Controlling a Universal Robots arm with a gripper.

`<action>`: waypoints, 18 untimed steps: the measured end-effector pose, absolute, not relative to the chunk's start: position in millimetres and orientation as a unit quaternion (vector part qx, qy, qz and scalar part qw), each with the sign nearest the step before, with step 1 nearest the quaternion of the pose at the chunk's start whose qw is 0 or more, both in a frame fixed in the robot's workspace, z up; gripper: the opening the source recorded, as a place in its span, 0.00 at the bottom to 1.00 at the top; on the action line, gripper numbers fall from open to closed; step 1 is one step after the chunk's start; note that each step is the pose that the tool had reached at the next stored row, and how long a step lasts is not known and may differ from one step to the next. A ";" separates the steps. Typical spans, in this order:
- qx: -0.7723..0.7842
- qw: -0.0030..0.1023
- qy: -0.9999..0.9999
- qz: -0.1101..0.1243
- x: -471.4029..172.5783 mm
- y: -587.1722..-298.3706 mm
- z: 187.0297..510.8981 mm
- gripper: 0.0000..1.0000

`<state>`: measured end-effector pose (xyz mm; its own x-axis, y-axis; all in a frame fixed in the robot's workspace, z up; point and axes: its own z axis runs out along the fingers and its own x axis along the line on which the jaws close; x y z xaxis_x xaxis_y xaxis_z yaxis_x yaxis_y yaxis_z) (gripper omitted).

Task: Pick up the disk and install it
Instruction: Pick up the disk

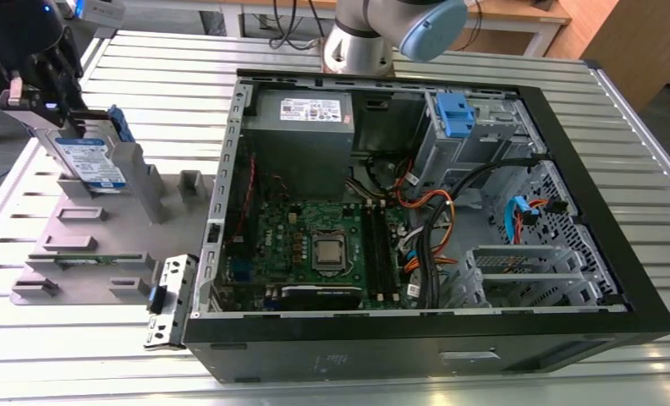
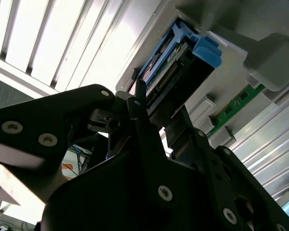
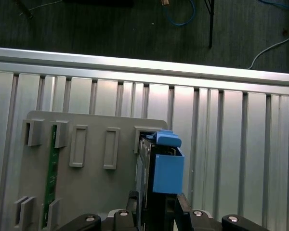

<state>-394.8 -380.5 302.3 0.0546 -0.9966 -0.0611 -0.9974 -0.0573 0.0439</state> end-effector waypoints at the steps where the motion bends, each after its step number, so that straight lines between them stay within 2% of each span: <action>1: -0.725 0.005 0.688 0.037 -394.8 -380.5 302.4 0.42; 18: -0.718 0.006 0.695 0.037 -394.8 -380.5 302.3 0.42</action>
